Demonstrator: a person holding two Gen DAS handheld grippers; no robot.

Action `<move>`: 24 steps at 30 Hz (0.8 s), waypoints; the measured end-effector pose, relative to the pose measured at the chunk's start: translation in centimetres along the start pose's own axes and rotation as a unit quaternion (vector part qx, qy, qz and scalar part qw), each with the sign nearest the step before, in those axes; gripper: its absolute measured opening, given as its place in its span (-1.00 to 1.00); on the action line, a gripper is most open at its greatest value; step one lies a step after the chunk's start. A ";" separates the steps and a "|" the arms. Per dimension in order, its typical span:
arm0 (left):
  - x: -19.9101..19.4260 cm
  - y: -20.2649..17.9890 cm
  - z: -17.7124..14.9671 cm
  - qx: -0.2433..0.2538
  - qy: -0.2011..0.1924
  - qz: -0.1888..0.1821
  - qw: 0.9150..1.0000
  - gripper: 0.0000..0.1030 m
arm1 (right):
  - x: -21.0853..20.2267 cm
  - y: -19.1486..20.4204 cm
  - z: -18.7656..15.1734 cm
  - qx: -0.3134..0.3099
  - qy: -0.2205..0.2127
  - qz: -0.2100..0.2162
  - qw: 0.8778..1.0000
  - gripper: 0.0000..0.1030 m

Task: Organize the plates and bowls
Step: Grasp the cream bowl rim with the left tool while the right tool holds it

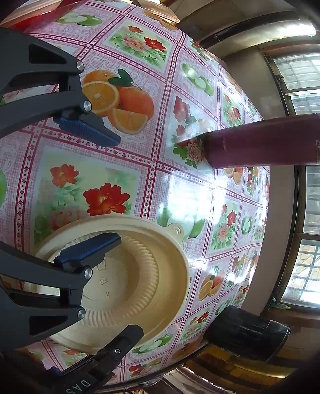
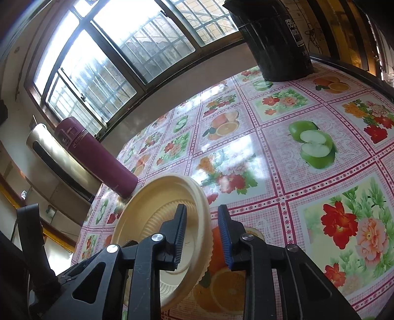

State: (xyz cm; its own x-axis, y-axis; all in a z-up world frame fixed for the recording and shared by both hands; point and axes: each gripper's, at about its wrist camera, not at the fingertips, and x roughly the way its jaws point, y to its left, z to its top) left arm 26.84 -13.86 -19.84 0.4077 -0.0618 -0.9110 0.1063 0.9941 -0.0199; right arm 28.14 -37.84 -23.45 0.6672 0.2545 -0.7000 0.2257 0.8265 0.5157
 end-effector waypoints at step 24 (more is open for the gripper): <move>0.2 -0.3 -0.1 0.004 0.014 -0.054 0.998 -0.74 | 0.4 1.3 -0.7 -0.036 0.011 -0.013 0.999 -0.74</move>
State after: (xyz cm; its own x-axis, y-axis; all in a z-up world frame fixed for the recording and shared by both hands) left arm 26.78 -14.15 -20.04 0.3686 -0.1666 -0.9145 0.1550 0.9810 -0.1163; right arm 28.25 -36.31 -23.43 0.6455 0.2439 -0.7238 0.1905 0.8663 0.4618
